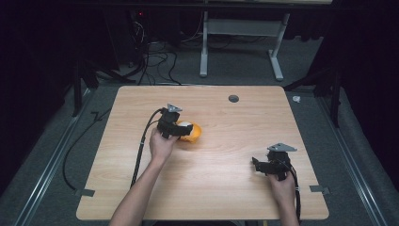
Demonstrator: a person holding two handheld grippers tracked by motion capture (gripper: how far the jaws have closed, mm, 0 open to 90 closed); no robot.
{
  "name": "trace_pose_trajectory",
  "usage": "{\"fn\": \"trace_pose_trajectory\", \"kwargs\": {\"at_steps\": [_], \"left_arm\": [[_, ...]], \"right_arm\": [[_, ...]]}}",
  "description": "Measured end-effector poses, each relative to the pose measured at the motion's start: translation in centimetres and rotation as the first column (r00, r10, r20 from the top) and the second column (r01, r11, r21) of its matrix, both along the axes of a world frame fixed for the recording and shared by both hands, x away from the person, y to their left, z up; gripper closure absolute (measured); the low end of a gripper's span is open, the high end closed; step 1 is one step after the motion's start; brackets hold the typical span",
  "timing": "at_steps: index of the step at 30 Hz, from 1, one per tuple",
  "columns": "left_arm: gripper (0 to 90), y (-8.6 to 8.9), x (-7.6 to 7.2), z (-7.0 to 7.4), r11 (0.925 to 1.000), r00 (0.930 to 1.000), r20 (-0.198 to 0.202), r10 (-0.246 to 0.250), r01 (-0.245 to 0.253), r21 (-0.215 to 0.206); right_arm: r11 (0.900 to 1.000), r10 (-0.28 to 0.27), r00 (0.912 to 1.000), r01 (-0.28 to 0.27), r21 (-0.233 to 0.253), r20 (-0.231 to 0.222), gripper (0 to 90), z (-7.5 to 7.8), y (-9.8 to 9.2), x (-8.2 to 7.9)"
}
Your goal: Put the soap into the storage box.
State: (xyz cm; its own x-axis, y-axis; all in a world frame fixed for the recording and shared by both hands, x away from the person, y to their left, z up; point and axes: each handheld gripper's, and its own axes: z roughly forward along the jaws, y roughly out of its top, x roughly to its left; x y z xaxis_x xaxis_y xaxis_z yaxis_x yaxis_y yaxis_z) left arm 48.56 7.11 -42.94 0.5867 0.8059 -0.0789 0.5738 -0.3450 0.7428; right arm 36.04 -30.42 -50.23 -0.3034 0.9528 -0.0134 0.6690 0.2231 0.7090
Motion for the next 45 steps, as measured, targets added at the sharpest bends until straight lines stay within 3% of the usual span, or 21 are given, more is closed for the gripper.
{"fn": "trace_pose_trajectory", "kwargs": {"at_steps": [6, 16, 24, 45], "left_arm": [[23.6, 0.6, -0.5, 0.4, 1.0000, 0.9999, 0.009, -0.007, 0.007, 0.004], [23.2, 1.3, -1.4, 1.5, 0.9990, 0.9994, 0.004, -0.034, 0.034, -0.031], [23.2, 2.0, -2.3, 2.3, 0.9975, 0.9990, 0.026, -0.036, 0.038, -0.060], [23.5, 4.8, -4.2, 3.2, 0.9971, 0.9980, 0.062, 0.004, 0.001, -0.076]], "right_arm": [[1.000, 0.000, 1.0000, 0.000, -0.001, 0.000, 18.4, 0.0, 0.0, 0.0], [1.000, 0.000, 1.0000, 0.000, -0.001, 0.000, 18.4, 0.0, 0.0, 0.0], [1.000, -0.001, 1.0000, 0.001, 0.000, 0.000, 18.4, 0.0, 0.0, 0.0], [1.000, -0.001, 1.0000, 0.001, -0.001, 0.000, 18.4, 0.0, 0.0, 0.0]]}}
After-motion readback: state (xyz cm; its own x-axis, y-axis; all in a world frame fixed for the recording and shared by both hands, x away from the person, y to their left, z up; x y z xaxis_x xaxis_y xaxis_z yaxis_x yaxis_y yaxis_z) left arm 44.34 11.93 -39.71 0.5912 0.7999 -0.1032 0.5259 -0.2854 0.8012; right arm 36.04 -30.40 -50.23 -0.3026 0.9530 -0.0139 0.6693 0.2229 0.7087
